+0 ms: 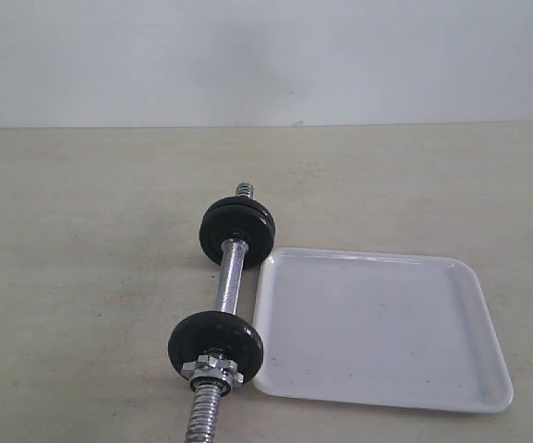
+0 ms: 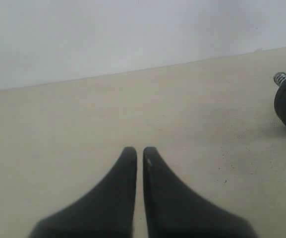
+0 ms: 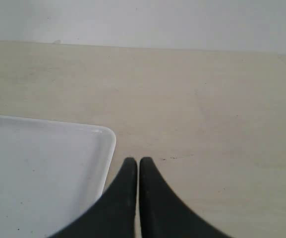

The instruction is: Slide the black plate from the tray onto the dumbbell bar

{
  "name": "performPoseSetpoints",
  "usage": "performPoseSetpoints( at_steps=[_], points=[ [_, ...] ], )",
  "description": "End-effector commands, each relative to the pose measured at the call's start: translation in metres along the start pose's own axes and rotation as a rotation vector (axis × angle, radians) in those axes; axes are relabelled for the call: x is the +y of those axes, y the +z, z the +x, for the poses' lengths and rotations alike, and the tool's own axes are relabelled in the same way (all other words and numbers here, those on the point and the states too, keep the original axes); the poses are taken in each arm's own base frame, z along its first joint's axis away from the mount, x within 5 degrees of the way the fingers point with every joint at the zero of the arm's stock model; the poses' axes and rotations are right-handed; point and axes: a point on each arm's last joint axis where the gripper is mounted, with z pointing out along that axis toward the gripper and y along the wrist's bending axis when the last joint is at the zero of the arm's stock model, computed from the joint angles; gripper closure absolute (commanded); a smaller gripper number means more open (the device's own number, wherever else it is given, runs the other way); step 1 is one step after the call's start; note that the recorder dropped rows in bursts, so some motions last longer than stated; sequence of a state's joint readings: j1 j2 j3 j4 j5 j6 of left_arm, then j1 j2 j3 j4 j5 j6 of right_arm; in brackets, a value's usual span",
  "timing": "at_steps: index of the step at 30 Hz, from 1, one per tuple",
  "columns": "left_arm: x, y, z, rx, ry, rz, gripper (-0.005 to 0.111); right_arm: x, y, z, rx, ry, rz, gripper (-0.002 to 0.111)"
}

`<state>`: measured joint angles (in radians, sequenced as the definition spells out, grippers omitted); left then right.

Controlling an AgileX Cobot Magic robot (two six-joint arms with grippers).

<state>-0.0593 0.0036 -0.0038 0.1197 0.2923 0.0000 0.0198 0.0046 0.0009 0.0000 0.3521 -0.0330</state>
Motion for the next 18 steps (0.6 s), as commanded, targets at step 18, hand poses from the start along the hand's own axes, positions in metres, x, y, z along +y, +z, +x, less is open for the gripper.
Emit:
performPoseSetpoints(
  at_steps=[18],
  points=[
    [-0.0007,0.0001,0.0018,0.008,-0.026,0.005,0.102,0.0,-0.0004,-0.0007,-0.009,0.0,0.001,0.109]
  ],
)
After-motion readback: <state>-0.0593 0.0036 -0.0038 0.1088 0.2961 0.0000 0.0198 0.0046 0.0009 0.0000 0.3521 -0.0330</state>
